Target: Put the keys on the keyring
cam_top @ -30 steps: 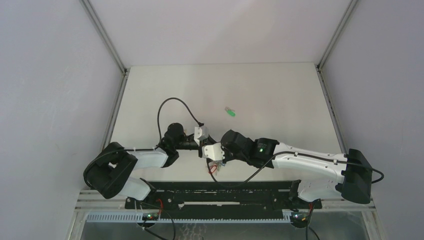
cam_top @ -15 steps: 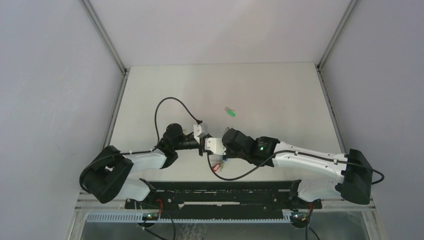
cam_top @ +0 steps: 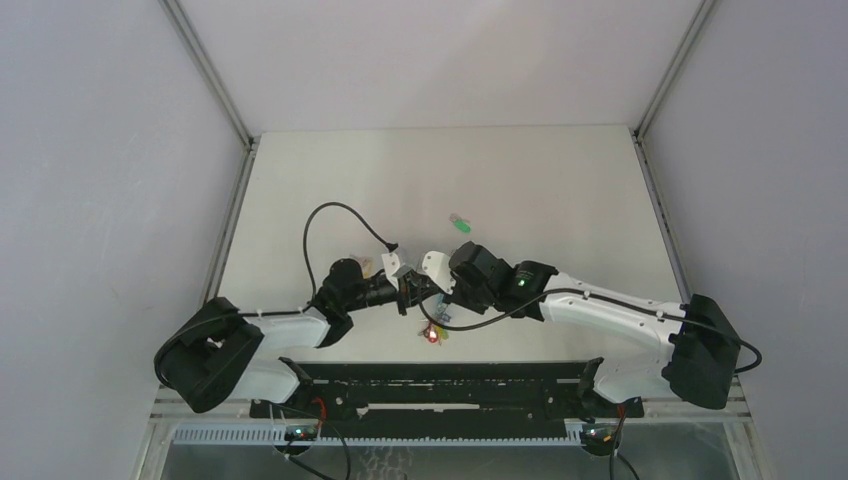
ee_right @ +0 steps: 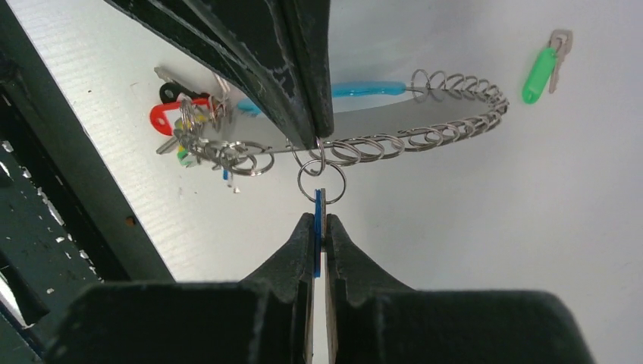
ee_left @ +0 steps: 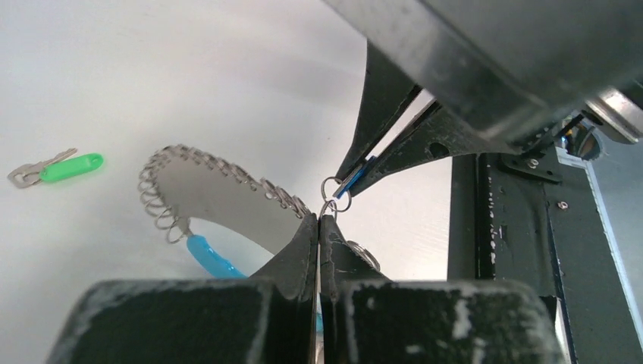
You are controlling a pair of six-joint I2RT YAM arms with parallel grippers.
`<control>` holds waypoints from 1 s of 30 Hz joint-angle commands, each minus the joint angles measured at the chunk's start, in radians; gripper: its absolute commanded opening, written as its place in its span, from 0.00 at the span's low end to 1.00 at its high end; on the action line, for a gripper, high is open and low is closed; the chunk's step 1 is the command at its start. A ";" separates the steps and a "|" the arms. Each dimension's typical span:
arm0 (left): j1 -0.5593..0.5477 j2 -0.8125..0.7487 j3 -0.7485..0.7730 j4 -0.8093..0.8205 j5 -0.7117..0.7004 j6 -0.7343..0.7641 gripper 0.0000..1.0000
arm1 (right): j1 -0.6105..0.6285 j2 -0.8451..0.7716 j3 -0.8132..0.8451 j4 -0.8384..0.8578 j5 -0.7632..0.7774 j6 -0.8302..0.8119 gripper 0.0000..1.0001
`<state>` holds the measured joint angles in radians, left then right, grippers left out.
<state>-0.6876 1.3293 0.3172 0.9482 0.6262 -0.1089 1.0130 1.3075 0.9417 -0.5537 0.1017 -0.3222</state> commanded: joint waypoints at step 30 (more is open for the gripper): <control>-0.026 0.023 -0.078 0.289 -0.124 -0.059 0.05 | -0.020 -0.046 0.146 -0.037 0.109 -0.137 0.00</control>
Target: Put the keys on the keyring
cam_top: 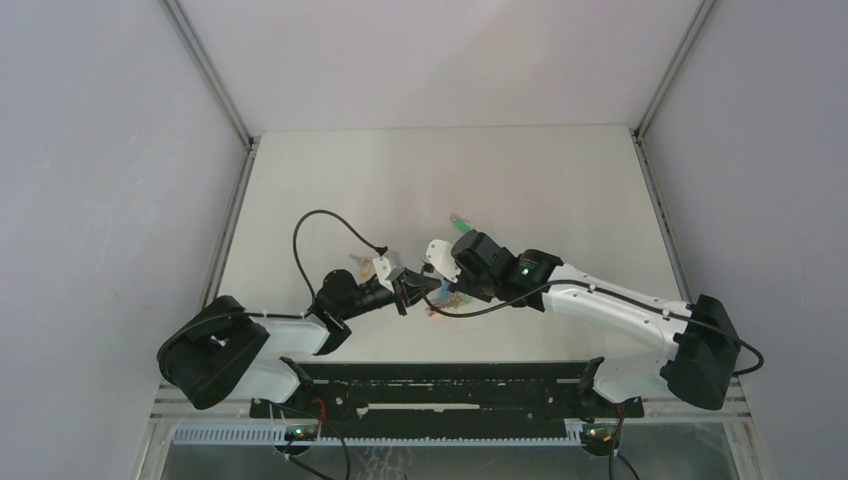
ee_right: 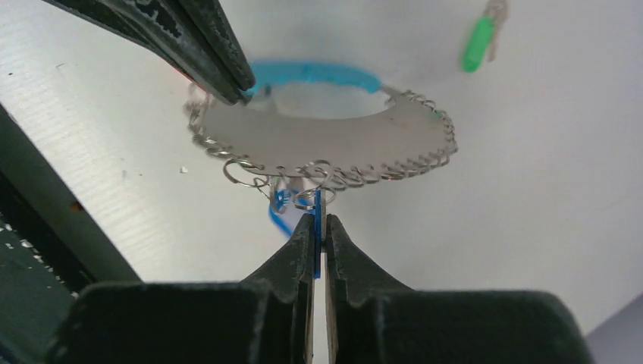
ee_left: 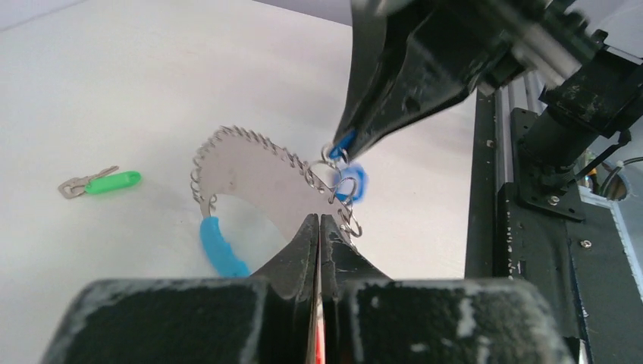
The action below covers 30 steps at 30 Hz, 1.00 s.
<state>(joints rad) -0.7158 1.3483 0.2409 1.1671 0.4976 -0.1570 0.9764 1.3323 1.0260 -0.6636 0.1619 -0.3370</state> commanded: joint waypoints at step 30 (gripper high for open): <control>0.093 -0.026 0.205 -0.290 0.362 0.255 0.50 | 0.128 -0.142 0.001 0.085 -0.040 -0.395 0.00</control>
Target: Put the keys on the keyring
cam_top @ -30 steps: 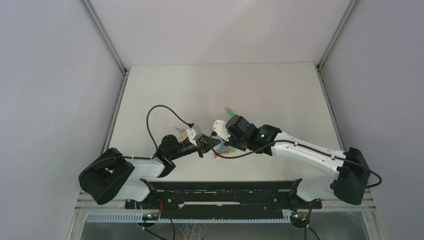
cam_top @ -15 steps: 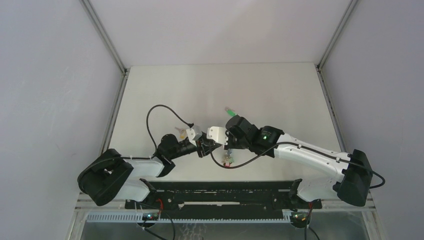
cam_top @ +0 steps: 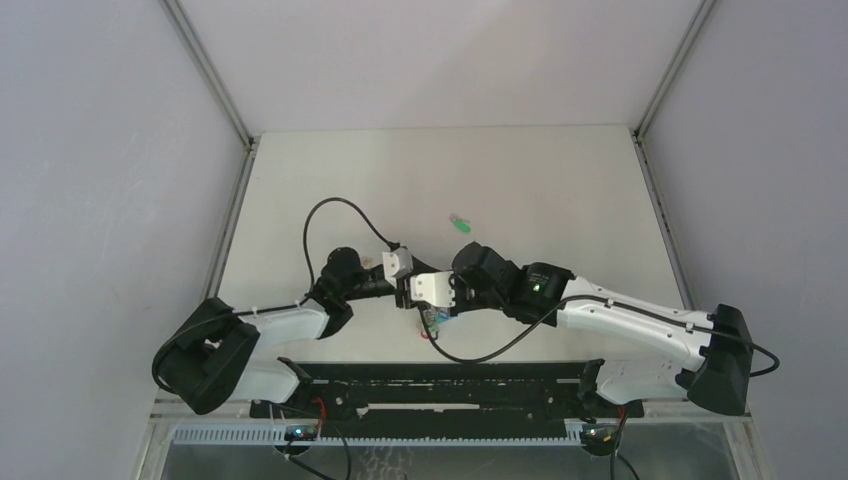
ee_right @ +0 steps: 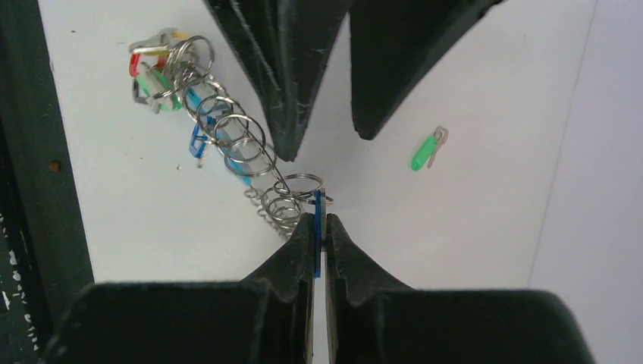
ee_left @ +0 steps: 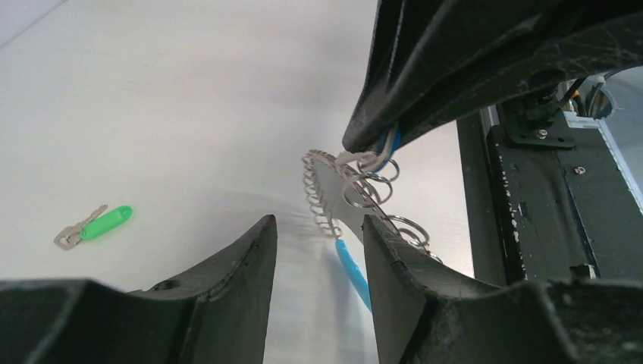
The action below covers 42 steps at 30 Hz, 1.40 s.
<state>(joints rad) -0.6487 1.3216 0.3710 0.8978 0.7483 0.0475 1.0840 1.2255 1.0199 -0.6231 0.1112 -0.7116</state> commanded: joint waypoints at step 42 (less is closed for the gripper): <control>0.022 0.223 0.073 0.440 0.297 -0.316 0.33 | 0.068 -0.029 0.008 0.044 0.090 -0.018 0.00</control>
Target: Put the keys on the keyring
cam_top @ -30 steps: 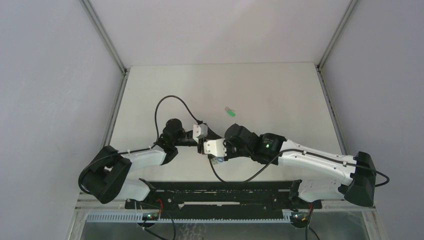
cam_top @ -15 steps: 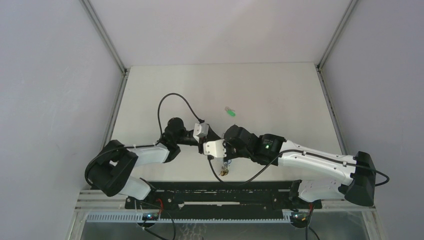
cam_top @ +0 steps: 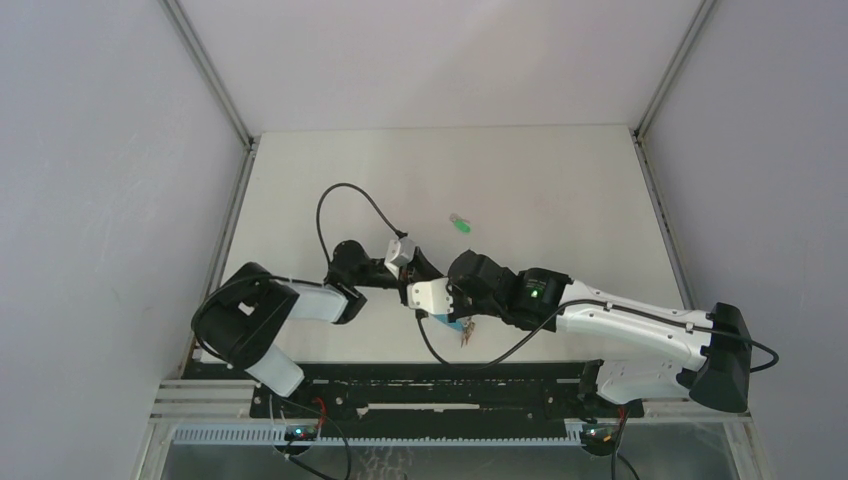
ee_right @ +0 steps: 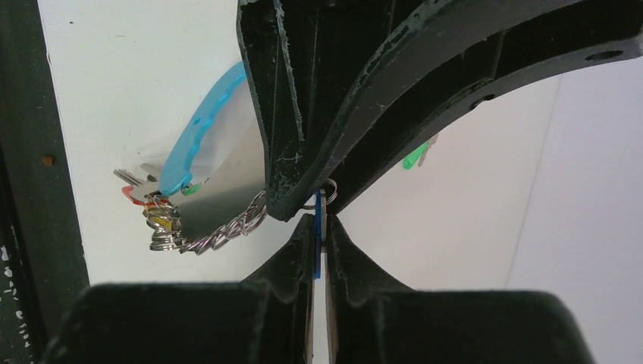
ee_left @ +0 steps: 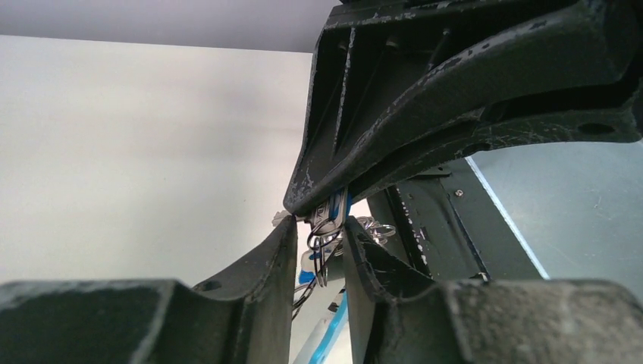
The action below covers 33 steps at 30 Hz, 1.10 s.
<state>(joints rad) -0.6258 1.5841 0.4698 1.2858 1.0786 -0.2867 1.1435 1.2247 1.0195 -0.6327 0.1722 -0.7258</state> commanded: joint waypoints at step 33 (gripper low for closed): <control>-0.060 -0.221 0.016 -0.430 -0.195 0.309 0.37 | 0.015 -0.013 0.008 0.056 0.045 0.001 0.00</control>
<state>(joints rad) -0.6788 1.3781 0.4622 0.7544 0.9073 0.0677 1.1492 1.2247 1.0161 -0.6331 0.1905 -0.7258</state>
